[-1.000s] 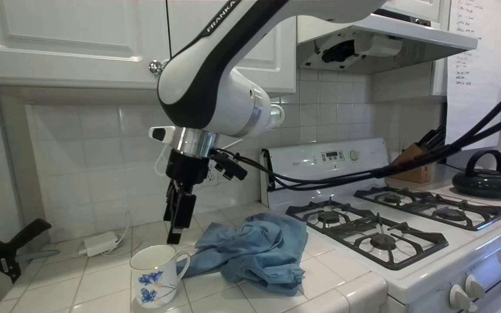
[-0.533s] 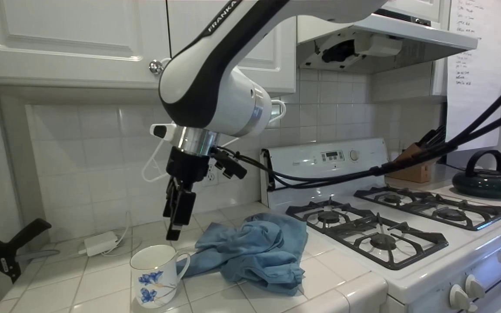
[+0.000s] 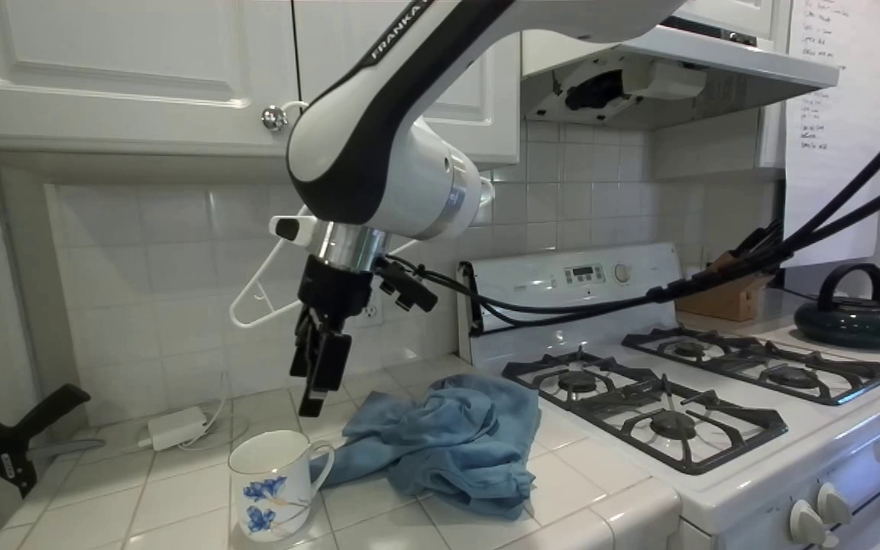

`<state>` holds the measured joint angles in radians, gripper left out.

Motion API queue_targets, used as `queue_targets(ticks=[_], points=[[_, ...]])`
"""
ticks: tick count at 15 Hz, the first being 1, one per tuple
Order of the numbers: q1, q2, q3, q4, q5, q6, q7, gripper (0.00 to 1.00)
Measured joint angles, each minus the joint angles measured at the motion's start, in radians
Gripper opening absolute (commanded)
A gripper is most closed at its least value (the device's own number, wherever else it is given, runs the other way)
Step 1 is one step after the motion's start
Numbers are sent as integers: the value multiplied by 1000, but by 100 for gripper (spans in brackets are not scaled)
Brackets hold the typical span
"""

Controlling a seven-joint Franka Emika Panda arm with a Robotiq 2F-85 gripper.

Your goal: Move the mug to the left then remove the coat hanger from the knob

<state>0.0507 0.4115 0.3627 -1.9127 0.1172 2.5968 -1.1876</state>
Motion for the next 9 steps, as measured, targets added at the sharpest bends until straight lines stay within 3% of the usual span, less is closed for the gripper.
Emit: queue_targets(ticks=[9], points=[[-9,0,-3,10,0,-19,-89,100]])
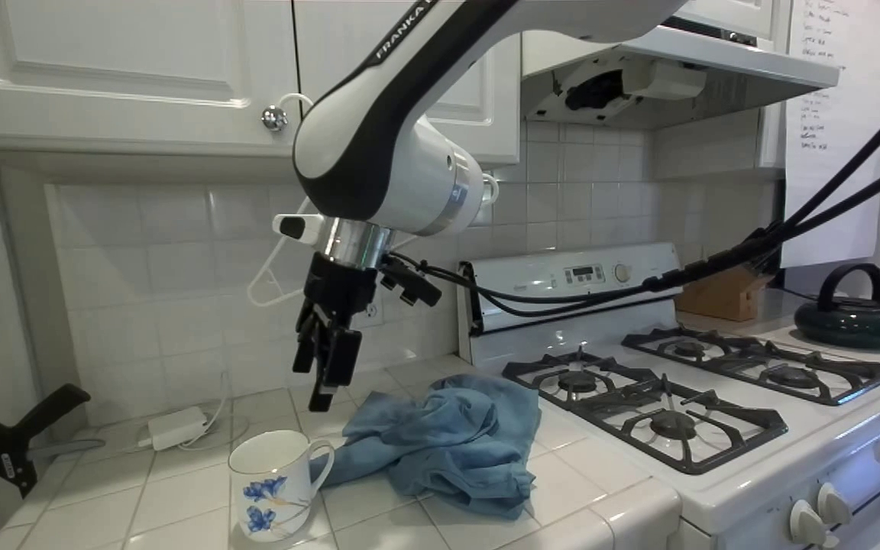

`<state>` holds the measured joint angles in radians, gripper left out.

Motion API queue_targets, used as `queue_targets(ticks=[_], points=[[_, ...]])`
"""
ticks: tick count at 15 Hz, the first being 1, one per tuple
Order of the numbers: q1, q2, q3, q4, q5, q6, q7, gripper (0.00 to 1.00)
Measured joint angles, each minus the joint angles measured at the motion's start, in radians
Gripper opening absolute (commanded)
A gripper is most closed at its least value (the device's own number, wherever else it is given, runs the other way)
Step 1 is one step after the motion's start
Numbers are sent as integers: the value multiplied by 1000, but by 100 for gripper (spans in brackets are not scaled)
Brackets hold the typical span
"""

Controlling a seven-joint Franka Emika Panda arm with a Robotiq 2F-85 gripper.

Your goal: Move the mug to the left then remove the coat hanger from the knob

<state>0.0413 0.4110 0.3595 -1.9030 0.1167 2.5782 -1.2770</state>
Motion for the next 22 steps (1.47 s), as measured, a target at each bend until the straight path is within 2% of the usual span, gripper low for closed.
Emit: queue_targets(ticks=[15,22], points=[[-2,0,-3,55,9,-48,-96,100],[-41,-76,36,33,294,-67,-105,100]])
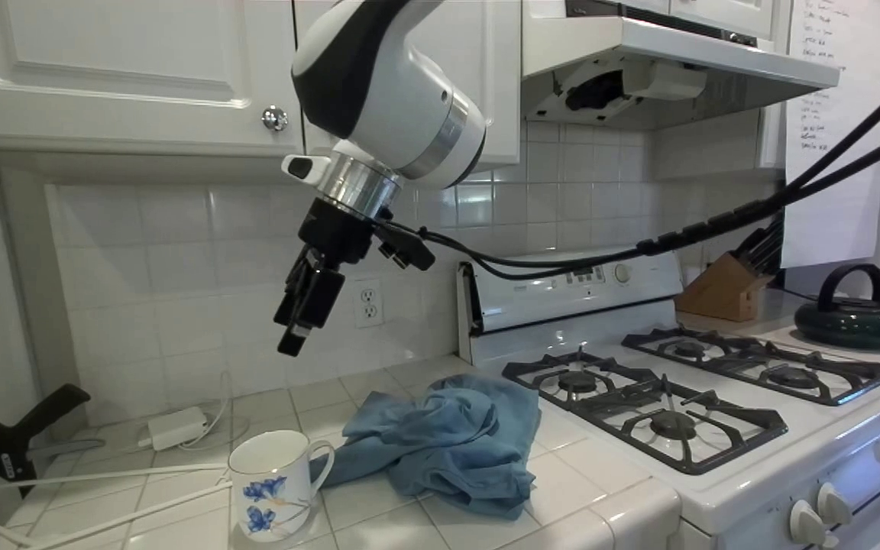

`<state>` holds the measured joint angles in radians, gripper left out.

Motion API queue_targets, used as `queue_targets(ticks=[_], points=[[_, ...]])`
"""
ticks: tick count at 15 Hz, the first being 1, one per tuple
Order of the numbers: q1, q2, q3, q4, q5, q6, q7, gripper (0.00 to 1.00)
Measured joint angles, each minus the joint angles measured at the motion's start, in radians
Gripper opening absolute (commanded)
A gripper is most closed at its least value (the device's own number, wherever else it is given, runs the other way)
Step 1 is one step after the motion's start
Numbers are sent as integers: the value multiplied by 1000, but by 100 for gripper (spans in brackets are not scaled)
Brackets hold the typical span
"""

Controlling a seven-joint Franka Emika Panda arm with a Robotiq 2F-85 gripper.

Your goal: Move the mug to the left then remove the coat hanger from the knob

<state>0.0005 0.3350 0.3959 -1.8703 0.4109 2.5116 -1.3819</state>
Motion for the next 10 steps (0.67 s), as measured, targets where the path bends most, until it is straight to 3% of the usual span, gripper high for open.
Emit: queue_targets(ticks=[5,10], points=[[10,-119,2,-122,224,-56,61,100],[72,-300,-57,-315,247,-161,312,100]])
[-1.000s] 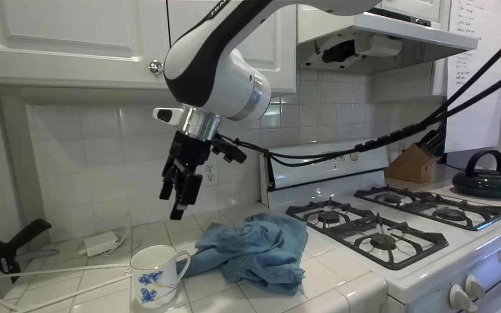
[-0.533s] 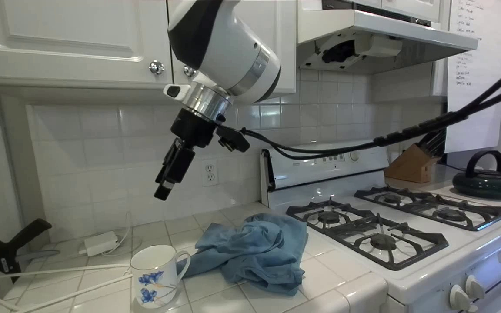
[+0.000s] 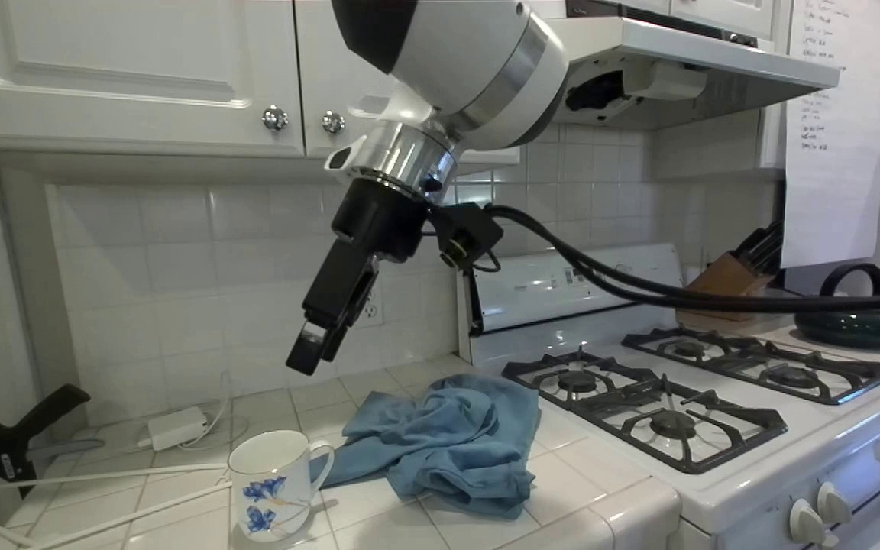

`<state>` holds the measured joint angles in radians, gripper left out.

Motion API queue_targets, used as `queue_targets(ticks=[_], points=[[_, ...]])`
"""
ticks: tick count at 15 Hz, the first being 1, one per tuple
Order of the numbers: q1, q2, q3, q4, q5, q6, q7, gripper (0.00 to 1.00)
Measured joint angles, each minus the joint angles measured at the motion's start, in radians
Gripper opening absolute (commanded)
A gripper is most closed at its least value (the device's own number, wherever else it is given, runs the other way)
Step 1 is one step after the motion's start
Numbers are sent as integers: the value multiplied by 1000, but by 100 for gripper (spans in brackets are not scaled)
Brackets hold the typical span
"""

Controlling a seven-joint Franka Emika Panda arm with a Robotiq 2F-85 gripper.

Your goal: Move the mug to the left then remove the coat hanger from the knob

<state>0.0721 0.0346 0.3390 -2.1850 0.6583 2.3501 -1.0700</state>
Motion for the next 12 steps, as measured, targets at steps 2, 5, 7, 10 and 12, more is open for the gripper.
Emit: queue_targets(ticks=[2,5,7,10,12], points=[[25,-83,-30,-81,-5,-61,106,100],[41,-181,-64,-167,-13,-123,203,100],[42,-202,-68,-186,-13,-125,215,100],[43,-203,-68,-191,-13,-125,218,100],[43,-203,-68,-192,-13,-125,218,100]])
